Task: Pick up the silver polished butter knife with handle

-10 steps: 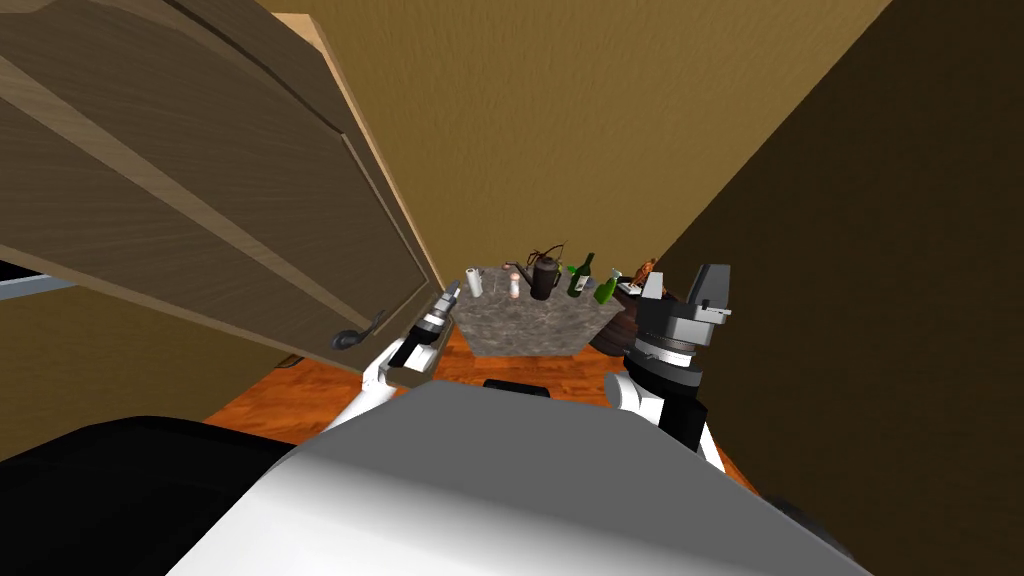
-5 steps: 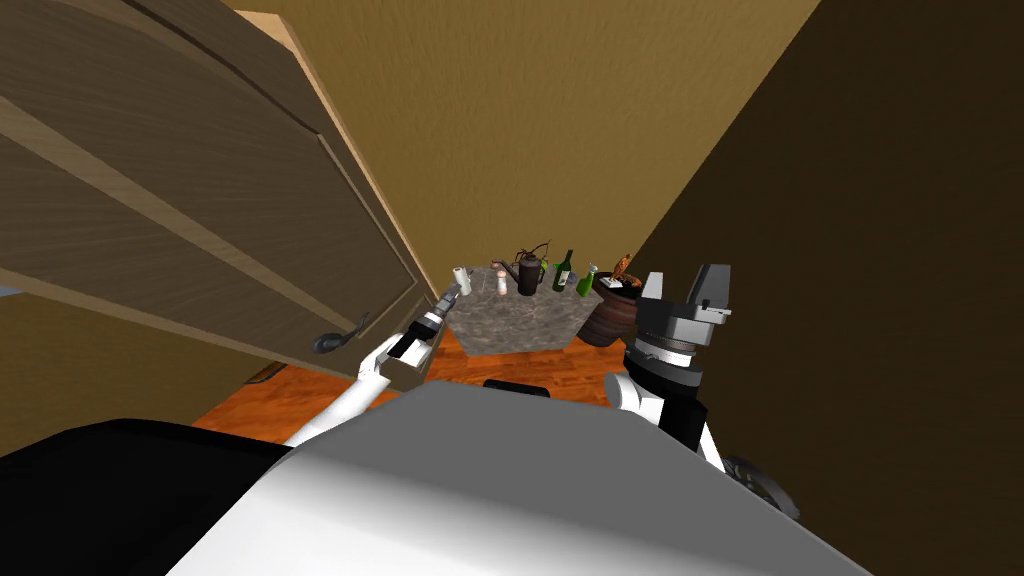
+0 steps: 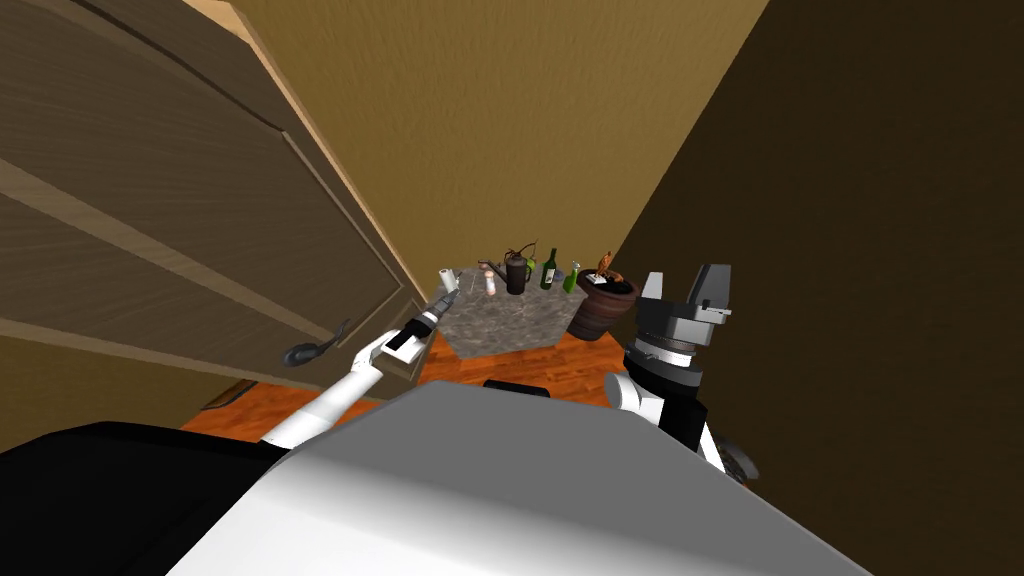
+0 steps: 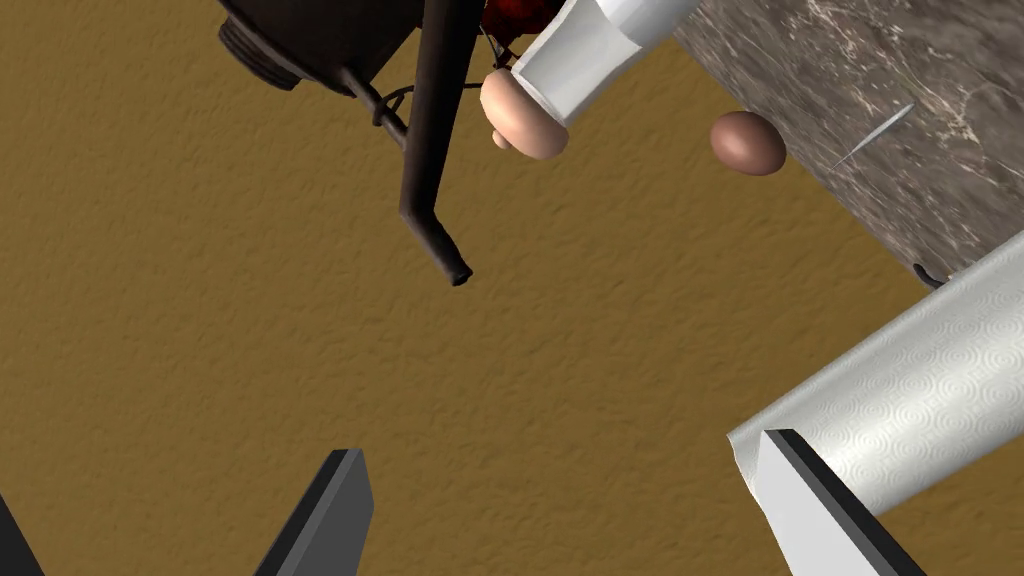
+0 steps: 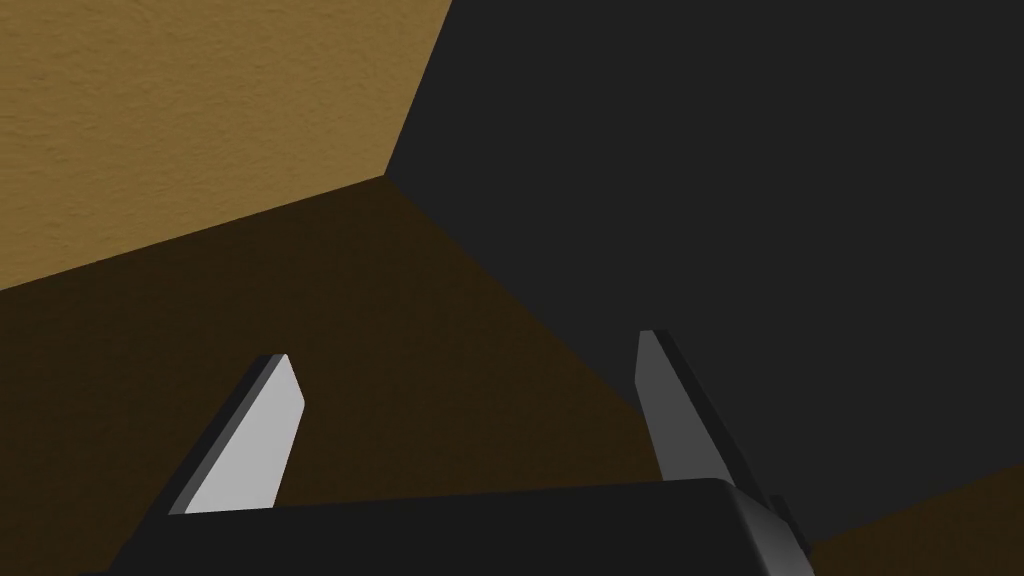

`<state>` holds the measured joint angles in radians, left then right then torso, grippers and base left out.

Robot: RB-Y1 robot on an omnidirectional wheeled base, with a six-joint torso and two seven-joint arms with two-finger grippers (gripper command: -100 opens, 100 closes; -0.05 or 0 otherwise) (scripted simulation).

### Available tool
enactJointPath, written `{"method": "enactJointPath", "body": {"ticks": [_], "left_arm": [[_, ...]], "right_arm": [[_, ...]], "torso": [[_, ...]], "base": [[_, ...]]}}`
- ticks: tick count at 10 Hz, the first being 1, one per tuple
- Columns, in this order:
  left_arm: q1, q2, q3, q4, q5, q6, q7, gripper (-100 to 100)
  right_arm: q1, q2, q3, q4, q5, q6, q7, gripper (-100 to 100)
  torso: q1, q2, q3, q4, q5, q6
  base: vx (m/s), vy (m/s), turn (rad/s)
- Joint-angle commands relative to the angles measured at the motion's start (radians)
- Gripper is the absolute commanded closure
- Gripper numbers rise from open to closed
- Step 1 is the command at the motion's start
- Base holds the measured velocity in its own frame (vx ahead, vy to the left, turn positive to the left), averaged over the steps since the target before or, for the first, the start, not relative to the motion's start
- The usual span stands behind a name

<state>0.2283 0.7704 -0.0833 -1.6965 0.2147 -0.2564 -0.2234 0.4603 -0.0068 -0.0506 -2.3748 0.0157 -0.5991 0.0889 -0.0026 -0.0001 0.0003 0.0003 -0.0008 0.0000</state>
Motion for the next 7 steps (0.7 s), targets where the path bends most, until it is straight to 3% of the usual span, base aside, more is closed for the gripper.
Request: {"method": "enactJointPath", "body": {"ticks": [1,3,4,6,7], "left_arm": [[-0.011,0.020,-0.007,0.015,0.008,0.028,-0.005,-100],[-0.039,0.086,-0.040,0.086,0.033,0.091,-0.028,-100],[-0.039,0.086,-0.040,0.092,0.033,0.099,-0.028,-100],[-0.066,0.146,-0.077,0.157,0.055,0.162,-0.050,-100],[-0.066,0.148,-0.077,0.169,0.055,0.174,-0.050,-100]], "right_arm": [[0.000,0.000,0.000,0.000,0.000,0.000,0.000,0],[0.000,0.000,0.000,0.000,0.000,0.000,0.000,0],[0.000,0.000,0.000,0.000,0.000,0.000,0.000,0],[0.000,0.000,0.000,0.000,0.000,0.000,0.000,0],[0.000,0.000,0.000,0.000,0.000,0.000,0.000,0]], "torso": [[0.000,0.000,0.000,0.000,0.000,0.000],[0.002,-0.001,-0.001,0.000,0.000,0.000],[0.001,-0.002,-0.001,0.000,0.000,0.000],[0.002,-0.002,-0.001,0.000,0.000,0.000],[0.002,-0.004,-0.002,-0.001,0.000,0.000]], "base": [[0.020,-0.043,-0.093],[0.039,-0.046,-0.254],[0.042,-0.037,-0.068],[0.062,-0.035,-0.211],[0.068,-0.019,-0.092]]}}
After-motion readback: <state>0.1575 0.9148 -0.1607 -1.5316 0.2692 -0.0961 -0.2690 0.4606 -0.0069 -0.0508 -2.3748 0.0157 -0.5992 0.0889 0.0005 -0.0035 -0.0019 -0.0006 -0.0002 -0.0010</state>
